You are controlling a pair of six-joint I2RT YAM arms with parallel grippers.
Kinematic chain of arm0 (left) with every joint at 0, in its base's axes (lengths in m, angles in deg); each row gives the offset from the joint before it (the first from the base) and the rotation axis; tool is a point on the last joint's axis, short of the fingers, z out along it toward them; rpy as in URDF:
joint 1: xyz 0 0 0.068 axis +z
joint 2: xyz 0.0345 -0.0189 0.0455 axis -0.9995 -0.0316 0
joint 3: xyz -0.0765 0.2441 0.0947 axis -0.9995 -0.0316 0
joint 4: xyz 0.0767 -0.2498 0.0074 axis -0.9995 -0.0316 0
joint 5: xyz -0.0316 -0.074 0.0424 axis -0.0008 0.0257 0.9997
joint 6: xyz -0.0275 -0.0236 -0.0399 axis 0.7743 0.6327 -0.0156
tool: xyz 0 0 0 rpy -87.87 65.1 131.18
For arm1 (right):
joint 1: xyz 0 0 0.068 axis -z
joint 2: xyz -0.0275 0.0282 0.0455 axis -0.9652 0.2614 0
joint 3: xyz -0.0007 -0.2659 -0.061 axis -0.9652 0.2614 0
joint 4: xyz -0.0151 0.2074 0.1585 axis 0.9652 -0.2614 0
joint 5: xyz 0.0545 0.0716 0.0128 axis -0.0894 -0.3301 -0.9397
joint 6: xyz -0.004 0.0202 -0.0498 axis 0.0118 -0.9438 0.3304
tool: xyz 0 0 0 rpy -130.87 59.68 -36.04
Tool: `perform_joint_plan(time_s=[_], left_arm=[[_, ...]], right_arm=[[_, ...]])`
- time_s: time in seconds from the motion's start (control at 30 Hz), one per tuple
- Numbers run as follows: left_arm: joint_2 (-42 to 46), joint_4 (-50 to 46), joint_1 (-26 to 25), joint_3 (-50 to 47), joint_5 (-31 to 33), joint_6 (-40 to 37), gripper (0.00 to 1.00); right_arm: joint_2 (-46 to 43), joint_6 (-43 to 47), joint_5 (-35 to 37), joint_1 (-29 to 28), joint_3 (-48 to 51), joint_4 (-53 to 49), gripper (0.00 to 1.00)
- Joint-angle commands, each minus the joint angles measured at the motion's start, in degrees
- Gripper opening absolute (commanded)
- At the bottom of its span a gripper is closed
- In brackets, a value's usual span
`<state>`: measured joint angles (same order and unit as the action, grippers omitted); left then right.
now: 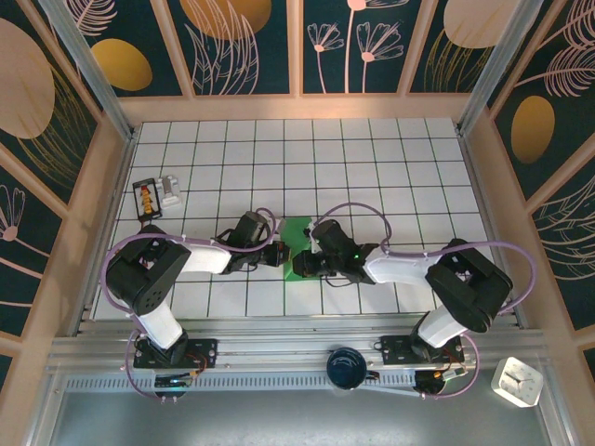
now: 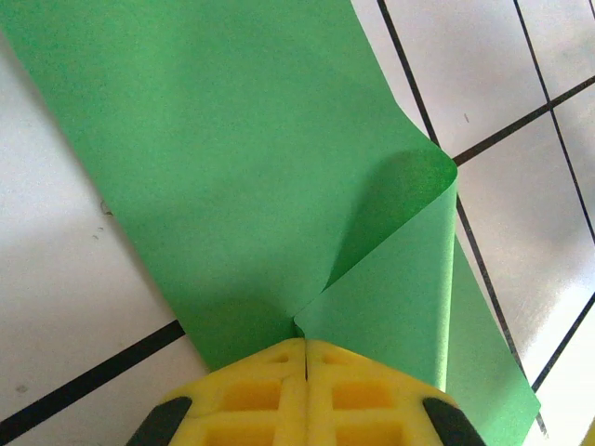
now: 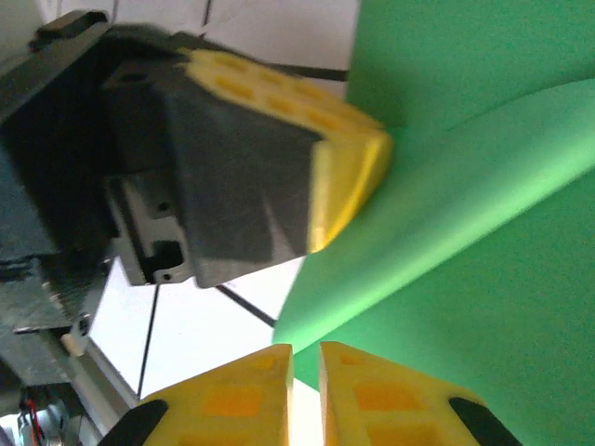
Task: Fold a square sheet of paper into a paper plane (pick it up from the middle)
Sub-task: Fold the triangle a second time at the center of the table.
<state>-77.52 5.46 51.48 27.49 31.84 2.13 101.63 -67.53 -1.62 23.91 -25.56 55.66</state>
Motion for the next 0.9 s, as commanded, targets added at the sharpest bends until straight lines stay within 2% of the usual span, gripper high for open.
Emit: perform_joint_plan(time_s=[0.0, 0.47, 0.87], left_arm=[[-4.68, -8.19, 0.05, -1.20, 4.97, -0.15, 0.00], [-5.43, -9.33, 0.01, -0.43, 4.42, -0.32, 0.00], [-5.72, -10.21, 0.05, 0.55, 4.52, -0.41, 0.00]], right_arm=[[1.98, -2.84, -2.43, -0.89, 1.17, 6.07, 0.14], [7.69, -3.07, -3.72, -2.14, -0.96, 9.56, 0.10], [10.54, -3.04, -2.32, -2.15, -1.01, 7.25, 0.08]])
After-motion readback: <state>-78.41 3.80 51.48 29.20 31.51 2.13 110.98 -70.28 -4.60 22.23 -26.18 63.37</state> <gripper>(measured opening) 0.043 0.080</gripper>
